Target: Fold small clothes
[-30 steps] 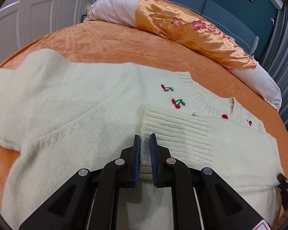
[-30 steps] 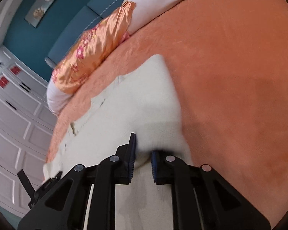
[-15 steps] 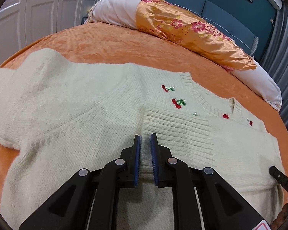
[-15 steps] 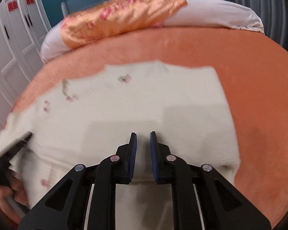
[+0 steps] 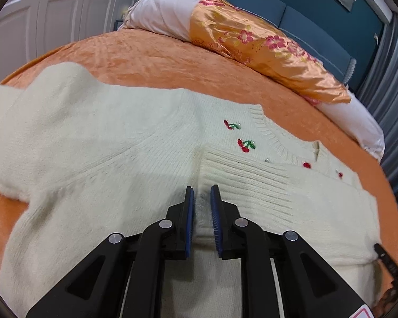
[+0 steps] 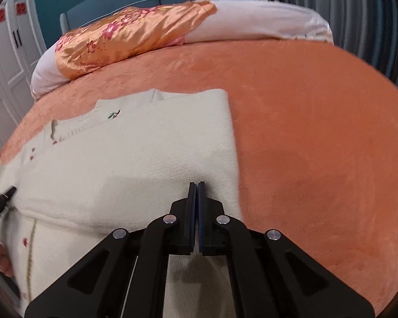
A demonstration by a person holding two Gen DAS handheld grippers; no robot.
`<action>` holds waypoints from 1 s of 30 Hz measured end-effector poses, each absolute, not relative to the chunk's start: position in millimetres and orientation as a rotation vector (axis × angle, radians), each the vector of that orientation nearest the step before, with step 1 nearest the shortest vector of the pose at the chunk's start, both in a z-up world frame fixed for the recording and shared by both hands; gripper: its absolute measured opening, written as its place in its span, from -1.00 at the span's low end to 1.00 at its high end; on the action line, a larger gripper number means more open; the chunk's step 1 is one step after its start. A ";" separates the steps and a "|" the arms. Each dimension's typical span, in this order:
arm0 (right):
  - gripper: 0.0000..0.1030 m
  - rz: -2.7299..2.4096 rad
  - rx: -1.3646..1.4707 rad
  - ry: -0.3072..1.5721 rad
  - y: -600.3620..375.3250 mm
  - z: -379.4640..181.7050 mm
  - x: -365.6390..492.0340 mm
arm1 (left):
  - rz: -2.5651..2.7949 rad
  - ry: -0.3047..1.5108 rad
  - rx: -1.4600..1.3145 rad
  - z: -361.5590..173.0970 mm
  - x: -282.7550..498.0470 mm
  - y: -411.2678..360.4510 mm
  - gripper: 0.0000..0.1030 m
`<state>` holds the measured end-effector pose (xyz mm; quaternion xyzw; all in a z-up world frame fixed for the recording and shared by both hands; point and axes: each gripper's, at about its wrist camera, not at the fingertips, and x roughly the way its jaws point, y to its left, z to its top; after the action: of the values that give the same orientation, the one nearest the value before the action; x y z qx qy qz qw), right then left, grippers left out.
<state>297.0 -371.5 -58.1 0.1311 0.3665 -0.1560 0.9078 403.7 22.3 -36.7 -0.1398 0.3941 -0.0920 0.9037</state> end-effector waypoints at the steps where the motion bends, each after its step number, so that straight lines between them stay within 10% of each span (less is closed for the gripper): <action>1: -1.00 -0.324 0.263 0.756 -368.9 -57.1 298.7 | -0.198 0.812 -0.305 -35.3 399.0 27.4 -0.66; 16: -1.00 -0.316 0.280 0.734 -370.6 -57.0 300.9 | -0.196 0.759 -0.580 -7.8 299.8 201.0 -0.64; 20: -1.00 -0.323 0.269 0.734 -368.9 -57.5 301.0 | -0.043 0.737 -0.546 17.9 320.5 248.7 -0.13; 30: -1.00 -0.338 0.249 0.733 -365.4 -59.6 303.4 | 0.360 0.874 -0.571 -6.9 423.6 381.4 -0.13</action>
<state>303.4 -365.4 -59.6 0.1209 0.3559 -0.1641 0.9120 423.6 381.4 -6.9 -0.2711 0.4153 0.1708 0.8514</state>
